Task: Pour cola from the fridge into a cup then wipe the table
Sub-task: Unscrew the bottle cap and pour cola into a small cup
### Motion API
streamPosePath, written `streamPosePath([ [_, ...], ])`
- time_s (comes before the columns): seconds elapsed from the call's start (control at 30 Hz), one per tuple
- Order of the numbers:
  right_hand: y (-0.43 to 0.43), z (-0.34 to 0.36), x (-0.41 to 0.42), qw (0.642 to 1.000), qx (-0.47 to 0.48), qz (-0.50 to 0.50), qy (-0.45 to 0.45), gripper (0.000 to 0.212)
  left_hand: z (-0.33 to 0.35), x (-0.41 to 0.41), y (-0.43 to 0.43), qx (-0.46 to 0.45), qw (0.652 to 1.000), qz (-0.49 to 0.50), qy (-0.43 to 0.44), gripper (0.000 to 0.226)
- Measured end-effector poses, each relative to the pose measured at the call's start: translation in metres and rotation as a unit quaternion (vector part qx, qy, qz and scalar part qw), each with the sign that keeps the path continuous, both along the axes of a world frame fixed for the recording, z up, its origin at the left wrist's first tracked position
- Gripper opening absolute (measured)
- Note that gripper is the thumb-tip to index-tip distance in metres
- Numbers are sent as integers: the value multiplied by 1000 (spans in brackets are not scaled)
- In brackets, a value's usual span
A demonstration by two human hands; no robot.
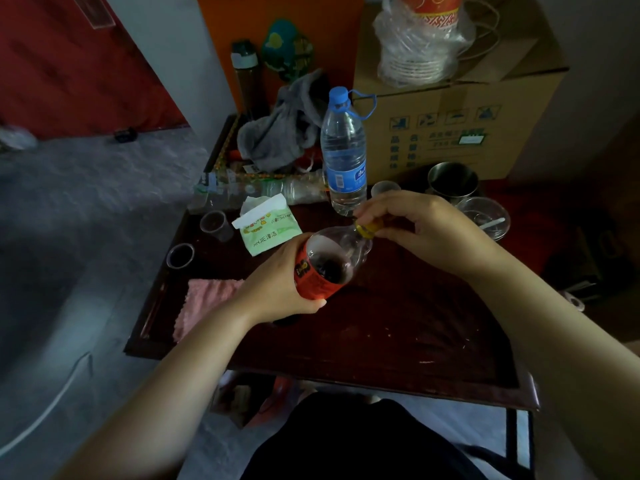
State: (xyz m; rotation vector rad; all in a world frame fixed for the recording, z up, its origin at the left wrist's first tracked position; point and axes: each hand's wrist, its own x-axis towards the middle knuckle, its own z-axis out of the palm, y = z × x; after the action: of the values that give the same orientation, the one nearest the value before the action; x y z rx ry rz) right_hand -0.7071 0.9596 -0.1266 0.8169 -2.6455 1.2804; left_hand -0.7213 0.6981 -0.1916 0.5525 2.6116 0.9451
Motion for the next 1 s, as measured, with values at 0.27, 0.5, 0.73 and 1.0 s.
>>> streamPosePath([
  [0.27,-6,4,2,1000,-7,0,-18,23,1,7,-2,10,1000,17,-3,95],
  [0.5,-25,-4,8,981,-123,-104,-103,39,0,15,-4,16,999,37,0,92],
  [0.73,-21,3,8,988,22,-130,-81,31,2,19,-6,13,999,42,10,95],
  [1.0,-19,18,14,995,69,-30,-63,34,5,24,-10,19,999,36,22,92],
])
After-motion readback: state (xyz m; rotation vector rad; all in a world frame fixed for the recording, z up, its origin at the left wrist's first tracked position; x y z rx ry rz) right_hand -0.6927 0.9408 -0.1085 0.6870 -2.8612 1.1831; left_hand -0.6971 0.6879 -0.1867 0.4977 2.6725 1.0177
